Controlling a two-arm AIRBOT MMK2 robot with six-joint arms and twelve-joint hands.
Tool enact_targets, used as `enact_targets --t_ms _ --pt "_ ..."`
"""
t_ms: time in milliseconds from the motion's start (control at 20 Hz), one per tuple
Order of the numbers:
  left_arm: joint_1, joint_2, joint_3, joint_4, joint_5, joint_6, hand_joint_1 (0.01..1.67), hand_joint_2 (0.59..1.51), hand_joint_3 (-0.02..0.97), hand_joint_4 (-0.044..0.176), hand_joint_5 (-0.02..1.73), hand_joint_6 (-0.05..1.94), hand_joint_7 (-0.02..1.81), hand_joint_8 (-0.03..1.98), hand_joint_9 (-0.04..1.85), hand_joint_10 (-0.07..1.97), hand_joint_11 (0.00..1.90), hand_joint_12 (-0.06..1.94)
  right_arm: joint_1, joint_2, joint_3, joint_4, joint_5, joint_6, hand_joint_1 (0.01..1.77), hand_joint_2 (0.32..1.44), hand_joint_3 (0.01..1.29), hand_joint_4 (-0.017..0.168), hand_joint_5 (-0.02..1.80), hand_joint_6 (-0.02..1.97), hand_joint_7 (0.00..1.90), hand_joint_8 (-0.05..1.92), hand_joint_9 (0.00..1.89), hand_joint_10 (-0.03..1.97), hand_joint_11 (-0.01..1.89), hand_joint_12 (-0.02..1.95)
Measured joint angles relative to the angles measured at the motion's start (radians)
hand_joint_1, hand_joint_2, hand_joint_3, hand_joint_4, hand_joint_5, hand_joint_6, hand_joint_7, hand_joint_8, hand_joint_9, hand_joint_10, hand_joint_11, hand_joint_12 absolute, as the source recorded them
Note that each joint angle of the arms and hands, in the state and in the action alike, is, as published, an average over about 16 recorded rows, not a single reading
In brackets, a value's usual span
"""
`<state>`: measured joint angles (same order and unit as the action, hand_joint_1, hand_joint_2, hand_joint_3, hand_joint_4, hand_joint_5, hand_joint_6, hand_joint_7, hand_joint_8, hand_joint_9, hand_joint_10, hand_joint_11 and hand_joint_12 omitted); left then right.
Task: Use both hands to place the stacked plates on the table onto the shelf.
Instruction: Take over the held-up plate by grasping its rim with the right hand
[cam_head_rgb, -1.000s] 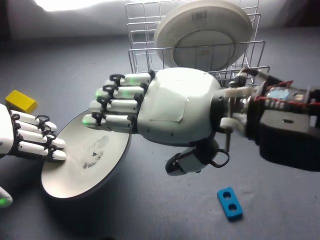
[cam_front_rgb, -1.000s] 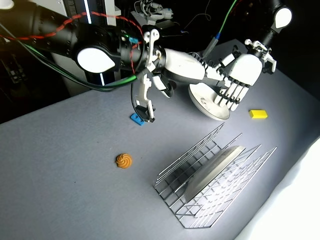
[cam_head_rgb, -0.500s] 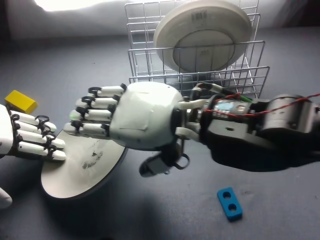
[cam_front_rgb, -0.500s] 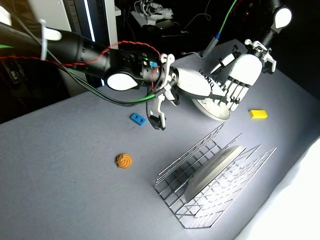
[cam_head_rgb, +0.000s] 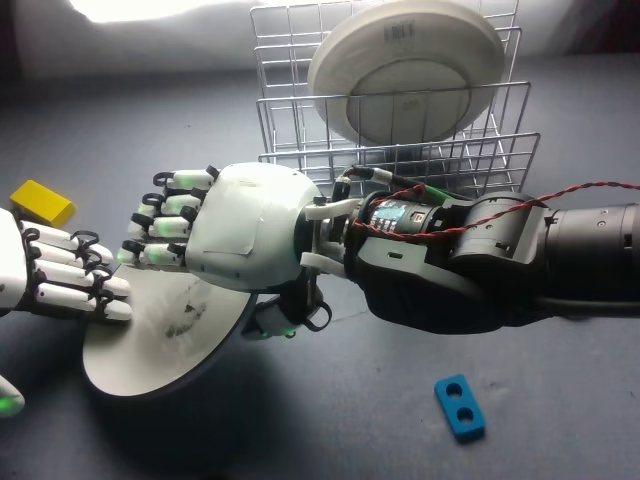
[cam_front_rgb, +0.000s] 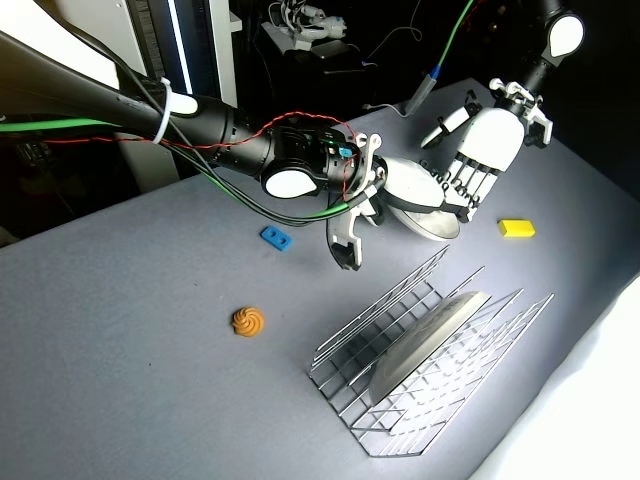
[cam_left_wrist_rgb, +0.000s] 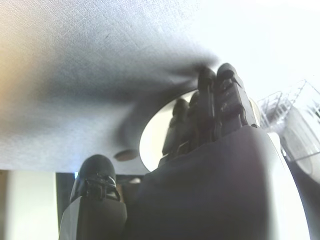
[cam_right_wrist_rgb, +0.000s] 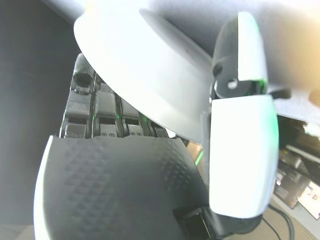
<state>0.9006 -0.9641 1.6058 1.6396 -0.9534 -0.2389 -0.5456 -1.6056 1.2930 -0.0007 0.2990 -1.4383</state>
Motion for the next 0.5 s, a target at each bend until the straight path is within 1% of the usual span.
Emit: enact_targets --t_ms 200,400,500 --pt "0.000 0.000 0.000 0.001 0.000 -0.001 0.02 1.183 0.011 0.004 0.06 -0.02 -0.01 -0.02 0.09 0.06 0.02 0.05 0.000 -0.016 0.018 0.000 0.001 -0.001 0.93 1.02 0.01 0.002 0.30 0.03 0.32 0.01 0.34 0.04 0.06 0.98" --pt "-0.001 0.000 0.000 0.002 0.000 -0.002 0.02 1.185 0.012 0.004 0.06 -0.02 0.00 -0.02 0.09 0.06 0.02 0.04 0.001 -0.018 0.020 -0.002 0.007 -0.002 0.92 1.05 0.01 0.000 0.47 0.03 0.52 0.00 0.54 0.06 0.17 1.14" --pt "-0.001 0.000 0.000 0.002 0.000 -0.003 0.02 1.187 0.012 0.004 0.05 -0.02 0.00 -0.02 0.09 0.06 0.02 0.03 0.001 -0.017 0.019 -0.003 0.012 -0.003 0.92 1.06 0.01 -0.002 0.55 0.07 0.63 0.00 0.65 0.06 0.24 1.20"
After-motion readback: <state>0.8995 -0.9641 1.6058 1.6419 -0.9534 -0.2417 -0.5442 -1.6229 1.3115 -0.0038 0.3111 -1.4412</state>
